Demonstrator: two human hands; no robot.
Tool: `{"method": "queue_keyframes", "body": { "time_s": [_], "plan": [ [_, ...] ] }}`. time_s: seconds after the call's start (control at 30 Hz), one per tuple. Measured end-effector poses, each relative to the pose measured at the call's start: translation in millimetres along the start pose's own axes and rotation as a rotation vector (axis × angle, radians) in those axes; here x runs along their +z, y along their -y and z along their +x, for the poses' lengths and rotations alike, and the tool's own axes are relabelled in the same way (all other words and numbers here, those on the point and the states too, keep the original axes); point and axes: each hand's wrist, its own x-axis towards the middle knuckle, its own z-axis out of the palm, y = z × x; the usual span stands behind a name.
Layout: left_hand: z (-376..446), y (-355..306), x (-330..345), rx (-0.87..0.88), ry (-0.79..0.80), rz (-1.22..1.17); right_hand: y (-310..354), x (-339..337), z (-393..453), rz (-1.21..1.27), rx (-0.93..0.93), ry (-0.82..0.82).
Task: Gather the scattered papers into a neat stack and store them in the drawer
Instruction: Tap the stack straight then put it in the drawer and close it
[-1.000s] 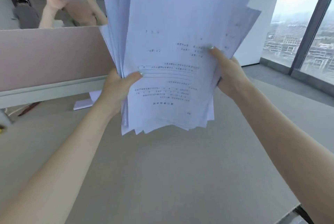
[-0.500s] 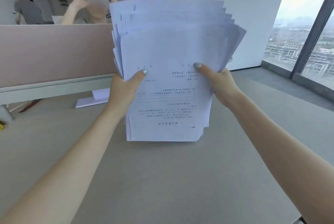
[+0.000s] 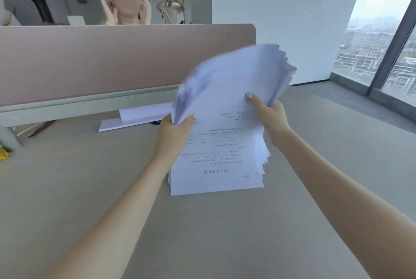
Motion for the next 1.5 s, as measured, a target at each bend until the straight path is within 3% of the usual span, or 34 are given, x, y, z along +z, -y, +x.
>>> {"method": "queue_keyframes", "body": {
  "time_s": [0.13, 0.2, 0.33, 0.57, 0.77, 0.93, 1.03, 1.13, 1.23, 1.37, 1.5],
  "plan": [
    [14, -46, 6, 0.144, -0.257, -0.074, 51, 10, 3, 0.016, -0.133, -0.036],
    [19, -71, 4, 0.17, -0.286, -0.158, 78, 12, 4, 0.037, -0.219, -0.013],
    [24, -76, -8, 0.095, -0.174, -0.212, 86, 4, 6, -0.025, -0.244, 0.046],
    [-2, 8, -2, -0.019, 0.12, -0.193, 2, -19, 8, -0.08, 0.061, 0.065],
    [6, -10, 13, 0.164, -0.079, -0.161, 20, -5, 6, -0.051, -0.047, -0.012],
    [21, -44, 2, 0.214, -0.039, -0.135, 54, -8, 12, -0.048, -0.181, 0.026],
    [21, -22, -8, 0.029, 0.14, -0.094, 27, -26, 11, -0.105, -0.047, 0.174],
    [4, 24, -7, -0.045, 0.272, 0.148, -29, -42, 3, -0.276, 0.155, 0.27],
    [-6, 33, 1, 0.064, 0.177, 0.282, -53, -40, -7, -0.274, 0.165, 0.164],
    [4, -18, 7, 0.311, -0.025, 0.243, -4, -19, -6, -0.185, -0.077, 0.0],
    [6, -58, 15, 0.331, -0.078, 0.072, 40, -1, -7, -0.14, -0.202, -0.01]
  ]
}}
